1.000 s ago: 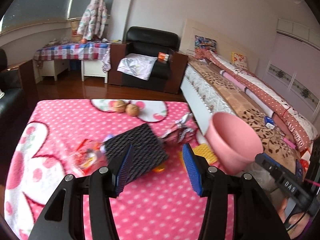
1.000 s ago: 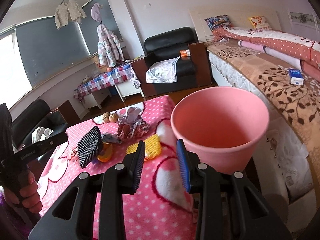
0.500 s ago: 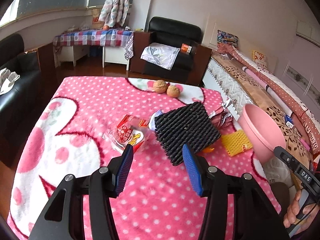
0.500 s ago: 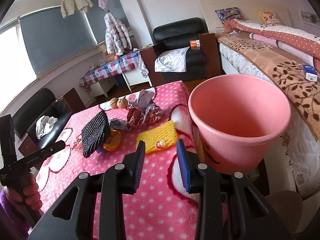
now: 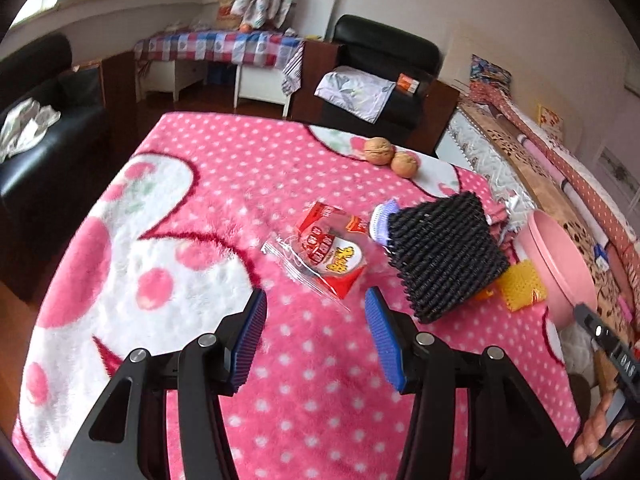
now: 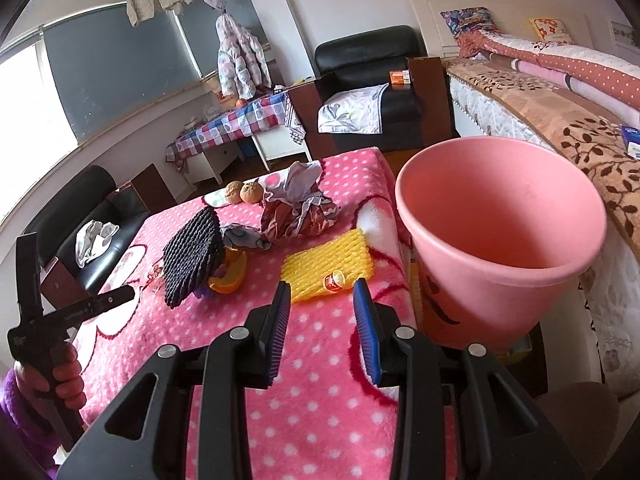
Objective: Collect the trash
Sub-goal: 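Grasp the red snack packet with the left tool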
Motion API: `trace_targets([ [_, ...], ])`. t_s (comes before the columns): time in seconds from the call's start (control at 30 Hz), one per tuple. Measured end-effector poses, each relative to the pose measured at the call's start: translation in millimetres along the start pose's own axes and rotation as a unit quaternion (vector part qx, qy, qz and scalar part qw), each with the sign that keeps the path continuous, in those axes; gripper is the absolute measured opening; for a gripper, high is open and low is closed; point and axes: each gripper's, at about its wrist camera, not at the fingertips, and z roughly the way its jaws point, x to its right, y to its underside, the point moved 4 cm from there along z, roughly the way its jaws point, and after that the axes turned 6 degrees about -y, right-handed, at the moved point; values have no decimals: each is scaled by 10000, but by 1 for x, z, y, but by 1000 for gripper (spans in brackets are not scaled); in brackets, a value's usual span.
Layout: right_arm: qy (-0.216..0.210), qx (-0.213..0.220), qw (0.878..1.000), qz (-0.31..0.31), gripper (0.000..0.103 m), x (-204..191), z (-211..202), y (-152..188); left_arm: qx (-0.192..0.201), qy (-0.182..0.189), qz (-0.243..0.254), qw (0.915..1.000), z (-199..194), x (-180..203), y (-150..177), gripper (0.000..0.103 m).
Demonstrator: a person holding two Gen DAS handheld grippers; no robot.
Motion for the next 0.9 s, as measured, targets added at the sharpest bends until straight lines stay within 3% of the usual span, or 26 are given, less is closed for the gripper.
trace_targets([
  [0.23,-42,-34,10000,-50,33,-4,3,-1,-195,66,-547,9983,23,-5,-15,50],
  [0.3,-77,-26,9999,-60,33,-4,4,-3,-263,-27,-551,9981,32,-5,-15,44],
  [0.37,-106,-17,9999,-63,33,-6,5,-5,-347,-21,-605,9976,37,-5,-14,28],
  [0.43,-118,-11,9999,-74,33,-7,7,-8,-343,-41,-628,9974,40,-7,-13,19],
  [0.53,-129,-21,9999,-27,33,-7,12,-15,-281,34,-602,9978,37,-10,-14,12],
  [0.67,-172,-36,9998,37,33,-10,25,-29,-106,-5,-641,9979,28,-18,-17,10],
  [0.73,-202,-42,9998,44,38,-13,31,-36,-17,-26,-668,9978,22,-23,-19,10],
  [0.77,-220,-38,9997,48,46,-15,34,-39,17,-37,-672,9977,20,-25,-19,10],
  [0.9,-322,-112,9993,149,47,-24,53,-49,120,-97,-709,9974,14,-37,-19,10],
])
